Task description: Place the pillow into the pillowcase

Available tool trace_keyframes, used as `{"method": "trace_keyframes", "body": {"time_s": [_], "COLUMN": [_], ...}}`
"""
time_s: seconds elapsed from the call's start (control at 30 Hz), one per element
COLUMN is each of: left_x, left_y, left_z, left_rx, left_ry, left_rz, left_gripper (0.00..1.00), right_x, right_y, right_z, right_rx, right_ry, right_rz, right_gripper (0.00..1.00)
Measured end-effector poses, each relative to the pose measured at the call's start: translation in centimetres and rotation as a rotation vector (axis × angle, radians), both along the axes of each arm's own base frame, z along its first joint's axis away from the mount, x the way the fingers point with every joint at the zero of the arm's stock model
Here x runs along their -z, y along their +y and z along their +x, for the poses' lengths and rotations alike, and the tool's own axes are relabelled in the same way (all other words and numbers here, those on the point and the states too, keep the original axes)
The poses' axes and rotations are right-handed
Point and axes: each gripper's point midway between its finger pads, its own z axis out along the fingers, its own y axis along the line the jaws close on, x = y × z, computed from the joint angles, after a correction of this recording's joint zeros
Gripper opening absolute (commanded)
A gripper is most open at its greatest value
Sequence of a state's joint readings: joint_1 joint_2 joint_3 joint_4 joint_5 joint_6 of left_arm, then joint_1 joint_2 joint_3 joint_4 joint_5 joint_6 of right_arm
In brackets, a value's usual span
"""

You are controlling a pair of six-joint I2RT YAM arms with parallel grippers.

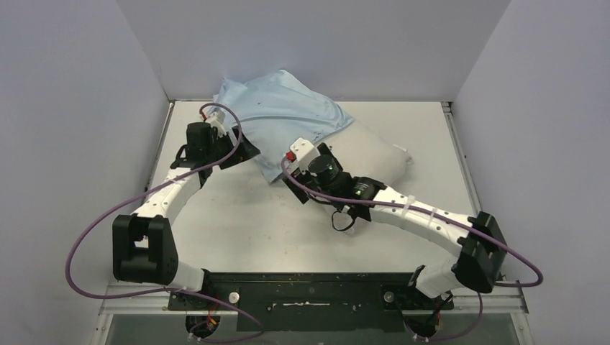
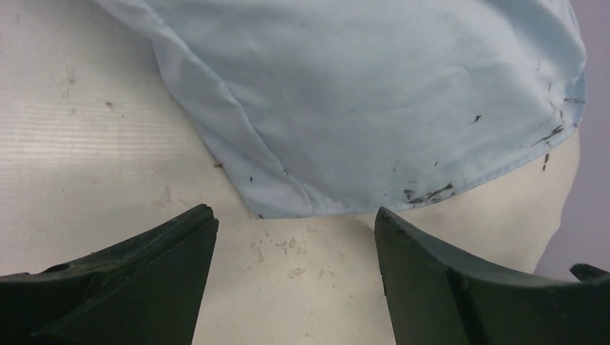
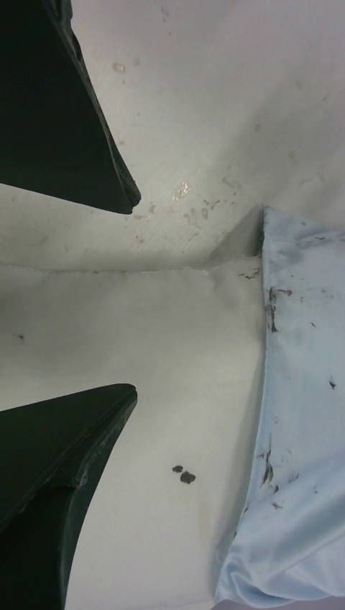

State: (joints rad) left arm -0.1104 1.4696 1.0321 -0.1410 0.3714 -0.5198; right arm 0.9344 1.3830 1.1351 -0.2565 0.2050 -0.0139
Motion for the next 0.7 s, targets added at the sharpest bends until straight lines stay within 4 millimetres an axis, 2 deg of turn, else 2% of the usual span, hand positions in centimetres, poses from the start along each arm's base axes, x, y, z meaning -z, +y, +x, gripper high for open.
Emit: {"method": "trace_keyframes", "body": {"time_s": [0.13, 0.23, 0.27, 0.37, 0.43, 0.5, 0.57, 0.67, 0.7], "left_x": [1.6, 2.3, 2.4, 2.7, 2.7, 2.7, 2.8, 3.0, 3.2], "left_y": [0.5, 0.6, 0.7, 1.1, 1.1, 1.1, 1.0, 0.7, 0.5], "left_z": [-1.8, -2.5, -2.7, -3.1, -3.3, -3.5, -3.5, -3.5, -3.5], "left_rx": [-0.002, 0.001, -0.001, -0.012, -0.013, -0.010, -0.009, -0.014, -0.017], "left_ry": [0.035, 0.058, 0.062, 0.069, 0.067, 0.066, 0.064, 0.064, 0.069], "left_rz": [-0.016, -0.026, -0.030, -0.035, -0.039, -0.042, -0.045, -0.077, -0.097], "left_gripper": [0.86, 0.90, 0.96, 0.97, 0.97, 0.97, 0.94, 0.85, 0.84], "right_x": [3.6, 6.0, 6.8, 8.8, 9.9, 10.6, 10.7, 10.4, 10.3], "right_y": [0.7, 0.4, 0.2, -0.3, -0.5, -0.7, -0.8, -0.8, -0.6], "right_z": [1.0, 2.2, 2.7, 3.8, 4.5, 5.1, 5.6, 6.2, 6.2], "right_rx": [-0.004, 0.015, 0.024, 0.040, 0.049, 0.057, 0.069, 0.091, 0.094], "right_ry": [-0.028, -0.069, -0.082, -0.115, -0.126, -0.131, -0.138, -0.147, -0.147], "right_rz": [-0.191, -0.358, -0.411, -0.534, -0.585, -0.607, -0.609, -0.577, -0.564], "right_gripper": [0.97, 0.98, 0.98, 0.91, 0.78, 0.47, 0.24, 0.00, 0.00]}}
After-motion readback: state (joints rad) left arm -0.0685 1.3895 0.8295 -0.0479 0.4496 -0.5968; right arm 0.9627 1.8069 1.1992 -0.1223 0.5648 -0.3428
